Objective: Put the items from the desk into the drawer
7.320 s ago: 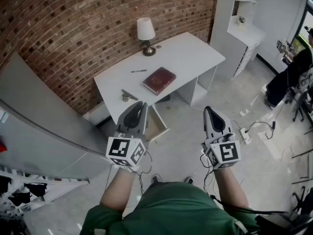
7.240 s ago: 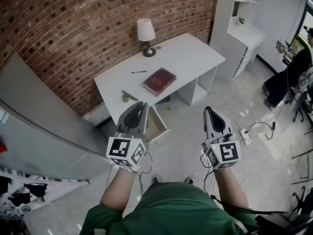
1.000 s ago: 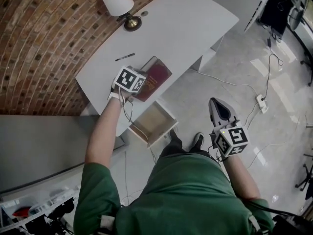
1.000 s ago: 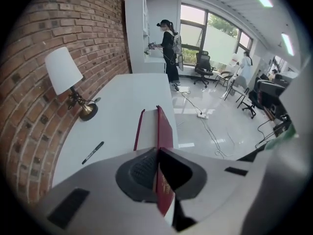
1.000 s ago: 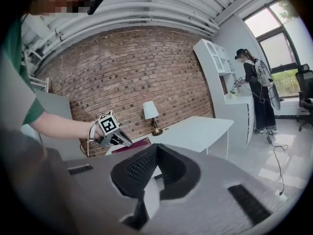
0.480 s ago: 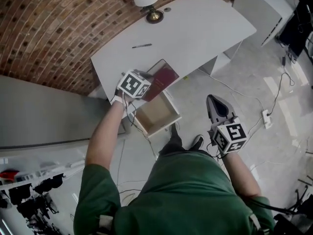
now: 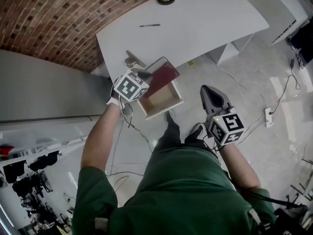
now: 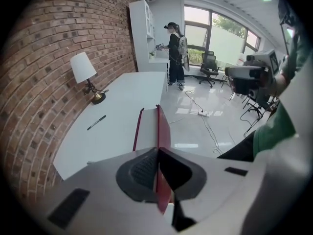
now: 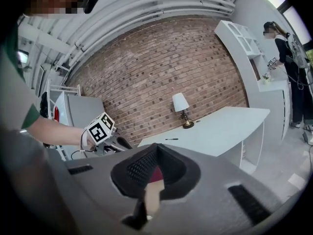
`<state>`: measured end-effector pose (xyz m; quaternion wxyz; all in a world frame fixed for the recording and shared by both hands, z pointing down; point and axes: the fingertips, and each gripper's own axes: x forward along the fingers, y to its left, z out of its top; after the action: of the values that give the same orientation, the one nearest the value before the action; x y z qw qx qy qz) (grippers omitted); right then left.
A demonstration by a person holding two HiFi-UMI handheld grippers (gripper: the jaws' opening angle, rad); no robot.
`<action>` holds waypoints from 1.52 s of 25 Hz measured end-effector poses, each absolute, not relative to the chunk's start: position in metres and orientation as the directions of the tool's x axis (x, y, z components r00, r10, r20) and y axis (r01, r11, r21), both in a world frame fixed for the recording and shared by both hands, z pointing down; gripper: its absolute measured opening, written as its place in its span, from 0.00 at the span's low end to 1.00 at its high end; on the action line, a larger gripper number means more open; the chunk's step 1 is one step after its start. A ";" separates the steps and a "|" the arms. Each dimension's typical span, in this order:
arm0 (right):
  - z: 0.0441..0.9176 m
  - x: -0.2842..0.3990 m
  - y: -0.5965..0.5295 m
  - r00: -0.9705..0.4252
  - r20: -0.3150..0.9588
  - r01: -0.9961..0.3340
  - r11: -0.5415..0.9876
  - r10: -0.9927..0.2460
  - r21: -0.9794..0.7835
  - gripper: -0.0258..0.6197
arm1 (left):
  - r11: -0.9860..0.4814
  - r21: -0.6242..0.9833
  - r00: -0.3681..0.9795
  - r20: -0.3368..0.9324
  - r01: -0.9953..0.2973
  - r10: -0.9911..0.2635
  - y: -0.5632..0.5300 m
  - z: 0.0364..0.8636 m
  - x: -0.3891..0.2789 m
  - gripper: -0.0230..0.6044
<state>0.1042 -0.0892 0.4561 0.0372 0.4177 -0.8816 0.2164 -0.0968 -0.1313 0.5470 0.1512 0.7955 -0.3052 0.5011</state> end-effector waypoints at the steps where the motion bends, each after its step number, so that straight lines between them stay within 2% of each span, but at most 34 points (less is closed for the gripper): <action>1: 0.457 0.100 -0.088 -0.654 0.246 -0.747 0.562 -0.715 -0.354 0.04 | -0.769 -0.062 0.311 0.892 -0.636 -0.329 -0.125 0.551 -0.099 0.06; 7: 0.460 0.075 -0.087 -0.665 0.270 -0.740 0.565 -0.697 -0.365 0.04 | -0.769 -0.034 0.327 0.892 -0.638 -0.311 -0.098 0.588 -0.113 0.06; 13: 0.480 0.051 -0.091 -0.632 0.324 -0.770 0.525 -0.704 -0.361 0.04 | -0.800 -0.123 0.295 0.888 -0.587 -0.353 -0.087 0.634 -0.134 0.06; 18: 0.491 0.035 -0.090 -0.612 0.343 -0.785 0.493 -0.713 -0.375 0.04 | -0.812 -0.112 0.295 0.896 -0.573 -0.332 -0.076 0.668 -0.145 0.06; 29: 0.534 0.044 -0.093 -0.534 0.420 -0.839 0.400 -0.734 -0.370 0.04 | -0.825 -0.019 0.324 0.915 -0.565 -0.242 -0.062 0.757 -0.138 0.06; 38: 0.574 0.045 -0.080 -0.510 0.479 -0.854 0.355 -0.714 -0.379 0.04 | -0.843 -0.034 0.278 0.936 -0.537 -0.215 -0.065 0.825 -0.140 0.06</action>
<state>0.0454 -0.0797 0.5739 0.1162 0.4811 -0.8150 0.3014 -0.1399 -0.0646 0.8251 0.1462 0.7860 -0.2393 0.5510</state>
